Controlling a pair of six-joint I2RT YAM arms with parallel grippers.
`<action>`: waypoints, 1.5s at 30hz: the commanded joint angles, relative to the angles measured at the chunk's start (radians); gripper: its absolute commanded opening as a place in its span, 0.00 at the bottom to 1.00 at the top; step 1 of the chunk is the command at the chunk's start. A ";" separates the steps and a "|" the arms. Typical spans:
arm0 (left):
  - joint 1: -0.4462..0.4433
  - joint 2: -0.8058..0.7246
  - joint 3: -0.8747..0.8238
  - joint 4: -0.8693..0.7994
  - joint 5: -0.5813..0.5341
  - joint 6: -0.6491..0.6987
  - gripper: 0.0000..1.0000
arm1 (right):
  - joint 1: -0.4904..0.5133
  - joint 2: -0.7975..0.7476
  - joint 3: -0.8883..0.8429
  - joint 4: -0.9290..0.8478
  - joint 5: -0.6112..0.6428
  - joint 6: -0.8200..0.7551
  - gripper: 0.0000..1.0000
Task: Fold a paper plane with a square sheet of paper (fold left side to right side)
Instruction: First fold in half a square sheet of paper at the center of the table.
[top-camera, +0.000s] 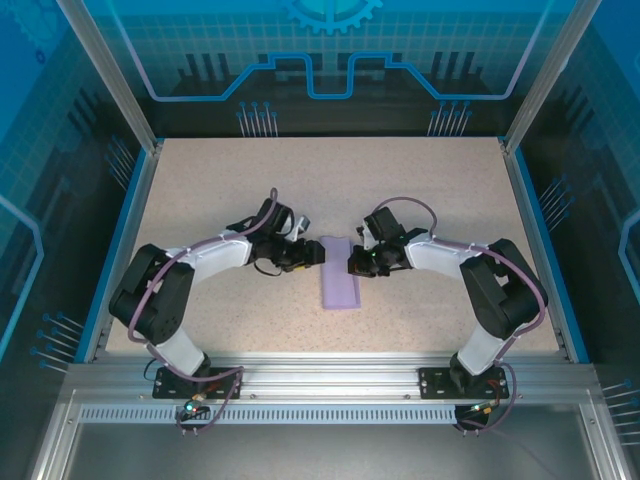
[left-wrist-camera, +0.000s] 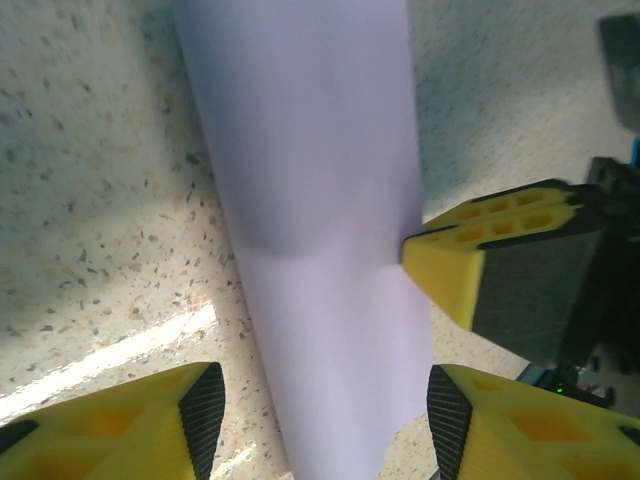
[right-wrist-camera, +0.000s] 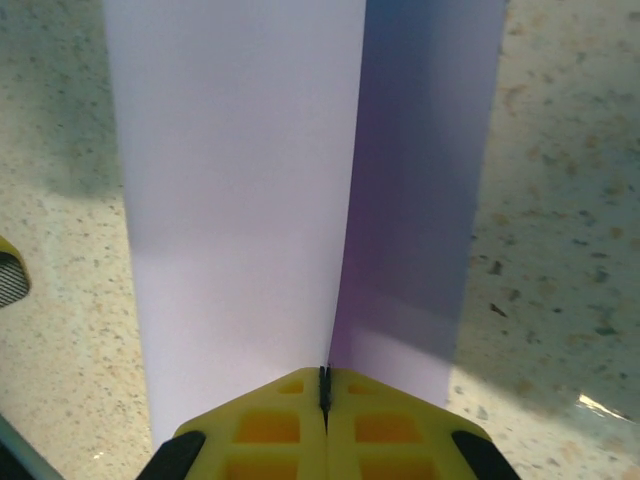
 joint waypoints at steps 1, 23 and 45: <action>-0.029 0.051 0.027 -0.039 -0.043 -0.034 0.60 | -0.008 -0.022 0.024 -0.061 0.045 -0.023 0.06; -0.147 0.242 0.185 -0.191 -0.204 -0.045 0.49 | -0.014 -0.078 -0.009 -0.066 0.120 -0.037 0.25; -0.161 0.270 0.212 -0.231 -0.238 -0.010 0.45 | -0.139 -0.404 -0.201 -0.123 0.299 -0.031 0.65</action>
